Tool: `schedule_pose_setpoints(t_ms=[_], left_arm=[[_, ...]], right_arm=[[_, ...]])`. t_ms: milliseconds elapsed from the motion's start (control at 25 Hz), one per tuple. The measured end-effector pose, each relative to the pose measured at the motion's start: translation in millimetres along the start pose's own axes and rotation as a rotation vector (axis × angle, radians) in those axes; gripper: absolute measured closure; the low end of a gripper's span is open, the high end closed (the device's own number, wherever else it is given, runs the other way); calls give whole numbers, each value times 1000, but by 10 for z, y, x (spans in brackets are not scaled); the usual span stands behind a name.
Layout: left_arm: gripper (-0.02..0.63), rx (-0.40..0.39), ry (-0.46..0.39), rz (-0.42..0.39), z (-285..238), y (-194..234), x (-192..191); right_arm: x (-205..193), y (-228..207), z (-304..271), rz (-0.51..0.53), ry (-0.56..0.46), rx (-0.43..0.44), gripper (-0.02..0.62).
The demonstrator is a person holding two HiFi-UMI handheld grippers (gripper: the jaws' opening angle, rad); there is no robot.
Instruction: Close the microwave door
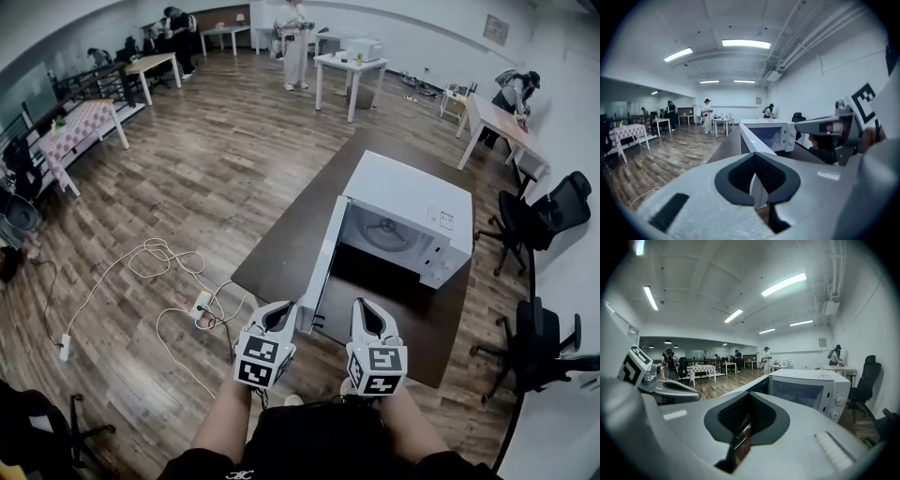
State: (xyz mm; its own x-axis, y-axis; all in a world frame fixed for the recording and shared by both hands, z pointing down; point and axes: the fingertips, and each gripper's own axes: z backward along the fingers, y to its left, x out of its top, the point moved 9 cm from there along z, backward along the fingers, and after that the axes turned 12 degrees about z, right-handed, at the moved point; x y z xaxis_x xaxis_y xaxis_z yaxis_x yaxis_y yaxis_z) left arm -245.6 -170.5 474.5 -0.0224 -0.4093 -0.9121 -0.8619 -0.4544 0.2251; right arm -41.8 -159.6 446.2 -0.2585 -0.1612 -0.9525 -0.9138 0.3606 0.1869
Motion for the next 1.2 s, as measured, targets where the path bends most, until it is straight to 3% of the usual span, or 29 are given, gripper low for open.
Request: schedule_pose_setpoints(t_ms=[160, 280, 440, 560, 760, 960, 1200], left_arm=[[592, -48, 31, -117, -83, 73, -50], [506, -117, 61, -164, -121, 127, -78], [443, -206, 130, -179, -210, 182, -150], [385, -230, 188, -185, -297, 232, -217], [387, -220, 223, -209, -408, 319, -250], [347, -239, 255, -197, -517, 354, -257], [368, -355, 295, -191, -633, 269, -260]], right_arm=[[-49, -75, -17, -13, 13, 0, 588], [-115, -99, -25, -23, 33, -5, 588], [-174, -145, -20, -36, 44, -21, 588], [-222, -165, -6, -47, 51, -37, 588], [-254, -175, 43, -56, 61, -67, 588], [-292, -244, 70, -70, 68, -104, 588], [-313, -311, 97, -74, 78, -133, 588]])
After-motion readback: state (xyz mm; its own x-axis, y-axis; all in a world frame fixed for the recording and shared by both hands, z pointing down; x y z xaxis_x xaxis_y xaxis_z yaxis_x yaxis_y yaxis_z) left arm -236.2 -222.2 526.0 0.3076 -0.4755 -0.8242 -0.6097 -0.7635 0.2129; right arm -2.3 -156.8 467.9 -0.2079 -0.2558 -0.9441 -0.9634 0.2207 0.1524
